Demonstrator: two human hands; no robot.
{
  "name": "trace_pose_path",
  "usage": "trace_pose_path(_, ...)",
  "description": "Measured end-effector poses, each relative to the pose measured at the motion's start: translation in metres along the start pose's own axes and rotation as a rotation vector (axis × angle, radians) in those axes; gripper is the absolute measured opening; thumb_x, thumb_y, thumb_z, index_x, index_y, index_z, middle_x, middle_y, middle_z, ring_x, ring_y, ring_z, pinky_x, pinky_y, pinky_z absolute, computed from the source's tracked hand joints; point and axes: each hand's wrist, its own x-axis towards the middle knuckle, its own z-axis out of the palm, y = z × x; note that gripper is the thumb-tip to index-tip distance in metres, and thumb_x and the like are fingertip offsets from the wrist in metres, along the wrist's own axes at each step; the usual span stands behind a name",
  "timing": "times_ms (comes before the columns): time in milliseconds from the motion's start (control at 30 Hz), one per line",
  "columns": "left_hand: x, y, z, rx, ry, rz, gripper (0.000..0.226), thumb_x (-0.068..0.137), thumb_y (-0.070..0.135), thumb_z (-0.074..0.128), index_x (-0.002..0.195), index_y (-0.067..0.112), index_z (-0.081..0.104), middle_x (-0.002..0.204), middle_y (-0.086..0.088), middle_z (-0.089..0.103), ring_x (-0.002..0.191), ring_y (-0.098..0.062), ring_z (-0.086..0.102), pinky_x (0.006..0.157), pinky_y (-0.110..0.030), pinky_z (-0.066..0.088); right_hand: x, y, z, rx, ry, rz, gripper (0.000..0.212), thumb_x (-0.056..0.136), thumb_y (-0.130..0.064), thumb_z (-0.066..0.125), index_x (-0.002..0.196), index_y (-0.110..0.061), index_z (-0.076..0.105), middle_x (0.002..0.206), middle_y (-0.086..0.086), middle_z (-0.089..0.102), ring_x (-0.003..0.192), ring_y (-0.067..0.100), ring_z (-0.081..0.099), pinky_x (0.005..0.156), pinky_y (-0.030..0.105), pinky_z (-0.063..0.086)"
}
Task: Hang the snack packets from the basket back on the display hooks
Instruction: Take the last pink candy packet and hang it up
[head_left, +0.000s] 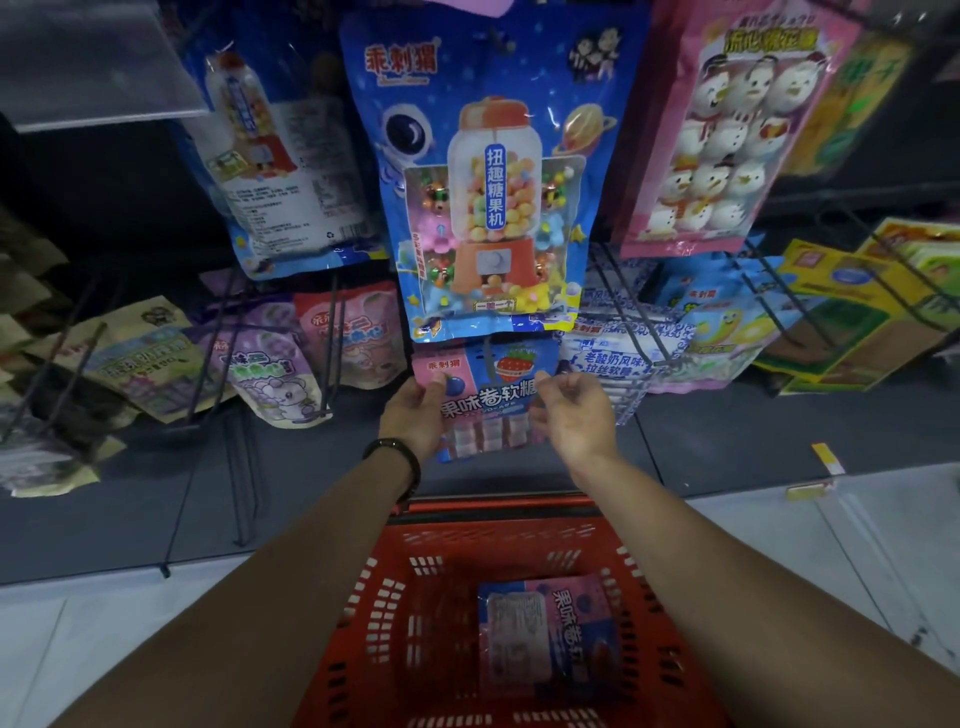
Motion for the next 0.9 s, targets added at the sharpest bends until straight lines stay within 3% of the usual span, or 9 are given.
trace_pose_path(100, -0.002, 0.003, 0.001, 0.056, 0.062, 0.029, 0.032, 0.101, 0.057, 0.053, 0.099, 0.029, 0.067, 0.091, 0.009, 0.064, 0.084, -0.021, 0.07, 0.081, -0.051, 0.064, 0.0, -0.003, -0.003, -0.047, -0.04, -0.022, 0.027, 0.099, -0.044, 0.071, 0.1, -0.018, 0.061, 0.102, 0.002, 0.074, 0.096, 0.029, 0.077, 0.095, 0.053, 0.061)
trace_pose_path(233, -0.007, 0.007, -0.004, 0.052, 0.097, -0.028, 0.044, 0.098, 0.054, 0.059, 0.12, 0.016, 0.058, 0.098, -0.003, 0.069, 0.09, -0.028, 0.074, 0.083, -0.051, 0.064, -0.008, 0.01, -0.013, -0.126, -0.066, -0.011, 0.019, 0.098, -0.037, 0.073, 0.098, -0.023, 0.061, 0.106, 0.008, 0.076, 0.102, 0.036, 0.075, 0.095, 0.061, 0.058)
trace_pose_path(367, -0.035, -0.001, -0.017, 0.279, 0.023, 0.002, 0.025, 0.094, 0.034, 0.069, 0.107, 0.016, 0.059, 0.107, -0.009, 0.072, 0.095, -0.03, 0.071, 0.093, -0.051, 0.058, -0.032, 0.046, -0.038, -0.282, -0.022, -0.01, 0.015, 0.097, -0.029, 0.074, 0.087, -0.026, 0.063, 0.089, 0.0, 0.074, 0.091, 0.032, 0.076, 0.087, 0.053, 0.061)
trace_pose_path(500, -0.089, -0.029, -0.032, 0.684, -0.319, 0.18, 0.009, 0.093, 0.033, 0.072, 0.098, 0.03, 0.065, 0.099, 0.016, 0.069, 0.095, -0.003, 0.064, 0.091, -0.022, 0.046, -0.078, 0.115, -0.07, -0.549, -0.026, 0.029, 0.008, 0.096, -0.026, 0.075, 0.089, -0.025, 0.07, 0.084, -0.007, 0.075, 0.082, 0.017, 0.072, 0.075, 0.026, 0.046)
trace_pose_path(533, -0.101, -0.037, -0.035, 0.758, -0.378, 0.238, 0.008, 0.093, 0.032, 0.072, 0.099, 0.03, 0.067, 0.097, 0.019, 0.068, 0.09, 0.006, 0.061, 0.088, -0.016, 0.044, -0.087, 0.134, -0.076, -0.624, -0.069, 0.094, 0.004, 0.096, -0.026, 0.073, 0.095, -0.022, 0.073, 0.091, -0.002, 0.078, 0.09, 0.022, 0.074, 0.076, 0.026, 0.045)
trace_pose_path(633, -0.123, -0.056, -0.036, 0.85, -0.517, 0.317, 0.007, 0.094, 0.026, 0.072, 0.101, 0.025, 0.072, 0.099, 0.018, 0.069, 0.083, 0.011, 0.057, 0.08, 0.003, 0.036, -0.105, 0.185, -0.088, -0.841, -0.194, 0.327, 0.028, 0.101, -0.031, 0.066, 0.118, -0.01, 0.075, 0.121, 0.016, 0.077, 0.116, 0.033, 0.071, 0.089, 0.033, 0.052)
trace_pose_path(767, -0.126, -0.082, -0.024, 0.94, -0.631, 0.285, 0.014, 0.098, 0.035, 0.065, 0.111, 0.031, 0.067, 0.11, 0.014, 0.068, 0.099, -0.005, 0.061, 0.088, -0.023, 0.048, -0.115, 0.228, -0.095, -0.908, -0.215, 0.469, 0.052, 0.103, -0.034, 0.062, 0.146, -0.006, 0.056, 0.145, 0.022, 0.062, 0.131, 0.038, 0.061, 0.102, 0.039, 0.049)
trace_pose_path(833, -0.121, -0.091, -0.015, 1.035, -0.717, 0.298, 0.017, 0.098, 0.042, 0.061, 0.113, 0.035, 0.063, 0.113, 0.01, 0.067, 0.101, -0.012, 0.062, 0.088, -0.03, 0.051, -0.116, 0.245, -0.094, -0.896, -0.184, 0.508, 0.066, 0.102, -0.032, 0.063, 0.156, -0.001, 0.04, 0.154, 0.024, 0.052, 0.141, 0.039, 0.053, 0.112, 0.041, 0.043)
trace_pose_path(900, -0.117, -0.096, -0.009, 1.083, -0.785, 0.317, 0.019, 0.098, 0.045, 0.059, 0.114, 0.036, 0.062, 0.117, 0.008, 0.065, 0.106, -0.015, 0.062, 0.091, -0.035, 0.053, -0.114, 0.26, -0.091, -0.879, -0.15, 0.521, 0.068, 0.103, -0.03, 0.063, 0.157, 0.002, 0.037, 0.154, 0.027, 0.05, 0.142, 0.04, 0.051, 0.114, 0.044, 0.042)
